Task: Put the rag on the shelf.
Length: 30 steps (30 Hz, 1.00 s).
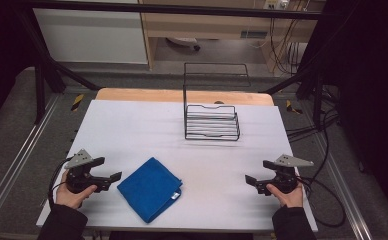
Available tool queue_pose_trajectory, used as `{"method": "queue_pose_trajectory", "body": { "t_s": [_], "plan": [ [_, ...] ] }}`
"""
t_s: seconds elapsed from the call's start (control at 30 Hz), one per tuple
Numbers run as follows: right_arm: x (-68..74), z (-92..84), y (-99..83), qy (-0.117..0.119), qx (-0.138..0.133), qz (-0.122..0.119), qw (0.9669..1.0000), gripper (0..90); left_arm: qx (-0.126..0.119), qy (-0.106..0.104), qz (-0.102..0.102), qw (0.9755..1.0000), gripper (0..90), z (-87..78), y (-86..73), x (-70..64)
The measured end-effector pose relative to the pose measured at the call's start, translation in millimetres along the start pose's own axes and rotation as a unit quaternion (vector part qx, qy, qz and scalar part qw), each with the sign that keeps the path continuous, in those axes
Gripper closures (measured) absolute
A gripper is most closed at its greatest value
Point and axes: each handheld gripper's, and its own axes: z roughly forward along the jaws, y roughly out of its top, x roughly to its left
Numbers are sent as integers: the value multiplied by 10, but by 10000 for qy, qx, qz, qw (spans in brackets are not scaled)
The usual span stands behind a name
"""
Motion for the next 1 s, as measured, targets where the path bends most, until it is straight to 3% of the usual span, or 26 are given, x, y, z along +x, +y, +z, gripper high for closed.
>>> {"method": "queue_pose_trajectory", "body": {
  "t_s": [0.27, 0.53, 0.63, 0.73, 0.77, 0.8, 1.0],
  "plan": [
    [53, 31, 24, 26, 51, -20, 10000, 9, 123, 13, 1, 9999, 122, 5, -2, -39],
    [222, 175, 84, 73, 254, -198, 9995, 18, 419, -19, 43, 9991, 270, 47, -27, -135],
    [328, 249, 122, 145, 302, -213, 9992, 31, 537, -7, 91, 9985, 340, 66, -32, -197],
    [445, 339, 170, 239, 337, -348, 9985, 48, 641, -45, 90, 9979, 415, 85, -41, -244],
    [544, 410, 205, 280, 388, -445, 9979, 57, 691, -41, 121, 9975, 463, 91, -43, -255],
    [544, 410, 205, 280, 388, -445, 9979, 57, 734, -45, 106, 9972, 463, 96, -47, -271],
    [945, 713, 333, 444, 590, -682, 9949, 97, 1028, -135, 144, 9945, 582, 117, -95, -354]
  ]
}}
